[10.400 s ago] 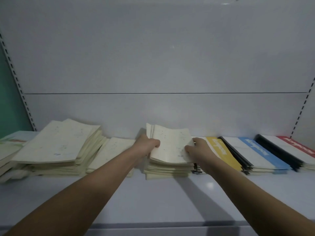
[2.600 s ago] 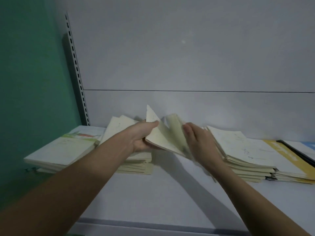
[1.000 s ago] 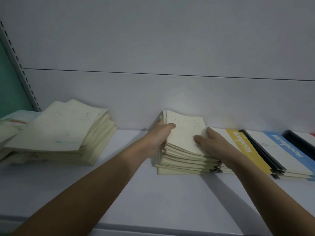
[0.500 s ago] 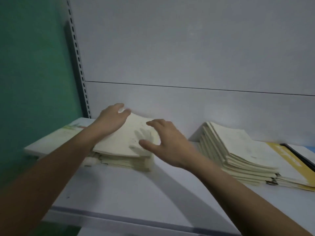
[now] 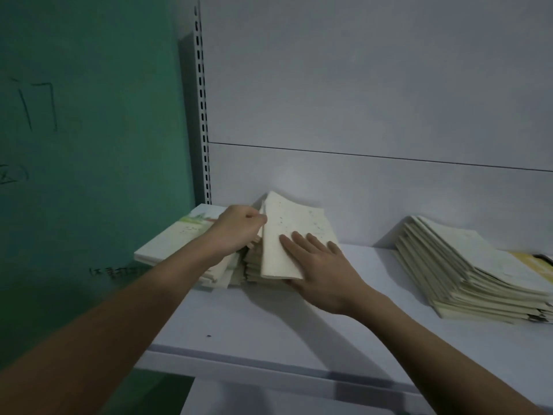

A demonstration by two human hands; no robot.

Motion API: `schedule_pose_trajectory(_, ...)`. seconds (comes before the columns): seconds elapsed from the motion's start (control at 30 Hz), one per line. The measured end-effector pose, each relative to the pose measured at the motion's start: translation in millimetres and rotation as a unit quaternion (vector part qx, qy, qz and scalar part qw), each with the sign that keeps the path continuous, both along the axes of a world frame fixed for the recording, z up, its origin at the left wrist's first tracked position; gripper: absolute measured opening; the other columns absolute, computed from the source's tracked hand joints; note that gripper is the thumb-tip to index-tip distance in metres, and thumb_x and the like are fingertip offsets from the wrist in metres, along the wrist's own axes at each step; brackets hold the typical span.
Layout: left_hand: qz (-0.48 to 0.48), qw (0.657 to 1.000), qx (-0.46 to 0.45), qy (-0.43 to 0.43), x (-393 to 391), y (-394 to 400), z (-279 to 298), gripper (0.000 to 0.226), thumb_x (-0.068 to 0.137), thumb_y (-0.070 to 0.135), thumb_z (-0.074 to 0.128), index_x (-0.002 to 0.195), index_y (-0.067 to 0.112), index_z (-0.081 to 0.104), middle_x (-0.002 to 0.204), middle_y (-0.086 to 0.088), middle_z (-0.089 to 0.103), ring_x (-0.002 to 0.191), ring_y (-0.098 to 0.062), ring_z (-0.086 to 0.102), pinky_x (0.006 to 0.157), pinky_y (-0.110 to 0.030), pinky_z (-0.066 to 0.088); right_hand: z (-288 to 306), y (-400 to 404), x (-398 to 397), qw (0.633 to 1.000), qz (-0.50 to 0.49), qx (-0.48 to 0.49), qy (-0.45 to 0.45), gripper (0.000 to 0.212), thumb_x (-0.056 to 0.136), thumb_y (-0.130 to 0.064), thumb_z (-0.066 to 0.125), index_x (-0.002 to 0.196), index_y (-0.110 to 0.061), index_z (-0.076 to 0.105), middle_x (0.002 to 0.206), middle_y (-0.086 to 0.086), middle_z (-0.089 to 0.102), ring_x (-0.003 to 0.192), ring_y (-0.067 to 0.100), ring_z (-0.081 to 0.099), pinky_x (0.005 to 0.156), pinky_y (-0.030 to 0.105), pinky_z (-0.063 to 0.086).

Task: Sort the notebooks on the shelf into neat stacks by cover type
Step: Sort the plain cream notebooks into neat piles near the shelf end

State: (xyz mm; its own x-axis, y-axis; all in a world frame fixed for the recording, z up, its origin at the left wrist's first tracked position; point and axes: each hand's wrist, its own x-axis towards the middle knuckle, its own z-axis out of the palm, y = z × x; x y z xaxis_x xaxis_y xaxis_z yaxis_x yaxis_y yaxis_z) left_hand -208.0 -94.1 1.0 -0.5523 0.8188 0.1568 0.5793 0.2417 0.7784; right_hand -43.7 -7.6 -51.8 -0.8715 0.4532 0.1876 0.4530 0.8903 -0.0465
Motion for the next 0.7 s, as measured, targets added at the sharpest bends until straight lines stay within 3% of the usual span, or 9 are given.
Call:
schedule_pose_trajectory(0.07,0.029,0.998,0.036,-0.036,-3,-1,4,0.04,0.097,0.036,0.047,0.098,0.002,0.069,0.093,-0.012,0.071,0.077,-0.021,0.067,0.072,-0.033,0.053,13,-3,-2,0.996,-0.01,-0.073,0.044,0.061,0.1,-0.046,0.035,0.154,-0.03,0.01,0.161,-0.003,0.016,0.146,0.023,0.016,0.116,0.042,0.017)
schedule_pose_trajectory(0.17,0.005,0.986,0.049,-0.157,-6,-4,15,0.052,0.096,0.051,0.043,0.101,0.005,0.067,0.09,-0.01,0.071,0.079,-0.026,0.07,0.085,-0.04,0.057,32,-6,-18,0.955,0.005,-0.228,0.192,0.052,0.102,-0.043,0.034,0.152,-0.034,0.023,0.155,-0.005,0.032,0.14,0.019,0.031,0.113,0.034,0.027)
schedule_pose_trajectory(0.23,-0.054,0.966,0.046,-0.249,-7,-8,21,0.055,0.096,0.054,0.043,0.098,0.005,0.066,0.087,-0.008,0.072,0.077,-0.026,0.07,0.079,-0.039,0.059,40,-17,-33,0.943,0.044,-0.243,0.223,0.054,0.099,-0.051,0.031,0.151,-0.037,0.023,0.151,-0.006,0.039,0.136,0.016,0.039,0.111,0.033,0.032)
schedule_pose_trajectory(0.33,-0.131,0.895,0.048,-0.425,-11,-18,31,0.029,0.096,0.036,0.05,0.101,0.01,0.061,0.082,-0.011,0.063,0.073,-0.023,0.064,0.066,-0.035,0.058,43,-32,-48,0.955,0.076,-0.193,0.21,0.056,0.098,-0.052,0.034,0.15,-0.036,0.022,0.145,-0.006,0.045,0.127,0.018,0.047,0.105,0.04,0.04)
schedule_pose_trajectory(0.43,-0.129,0.885,0.055,-0.445,-20,-28,30,0.017,0.094,0.015,0.05,0.103,0.005,0.061,0.08,-0.01,0.067,0.073,-0.022,0.065,0.067,-0.033,0.054,43,-30,-53,0.967,0.116,-0.164,0.157,0.068,0.091,-0.059,0.048,0.149,-0.039,0.019,0.147,-0.01,0.038,0.13,0.014,0.04,0.107,0.043,0.037)
schedule_pose_trajectory(0.5,-0.11,0.89,0.069,-0.438,-25,-34,25,0.016,0.095,0.01,0.049,0.102,0.007,0.063,0.083,-0.008,0.071,0.077,-0.022,0.066,0.066,-0.034,0.055,43,-20,-52,0.976,0.114,-0.157,0.095,0.093,0.08,-0.069,0.056,0.151,-0.042,0.005,0.159,-0.012,0.017,0.144,0.012,0.019,0.116,0.044,0.025)
schedule_pose_trajectory(0.6,-0.057,0.902,0.11,-0.414,-38,-40,19,0.031,0.096,0.004,0.043,0.12,0.021,0.054,0.105,-0.007,0.068,0.09,-0.024,0.065,0.067,-0.035,0.054,43,-3,-42,0.971,0.05,-0.227,0.061,0.12,0.068,-0.064,0.074,0.153,-0.035,-0.007,0.161,-0.015,-0.001,0.147,0.008,0.005,0.12,0.04,0.015)
schedule_pose_trajectory(0.7,-0.024,0.913,0.132,-0.386,-61,-47,16,0.044,0.097,0.002,0.037,0.129,0.032,0.043,0.107,0.001,0.062,0.095,-0.022,0.061,0.065,-0.035,0.052,40,13,-36,0.972,0.01,-0.232,0.046,0.131,0.061,-0.07,0.075,0.153,-0.032,-0.009,0.161,-0.015,-0.005,0.148,0.01,0.0,0.121,0.043,0.011)
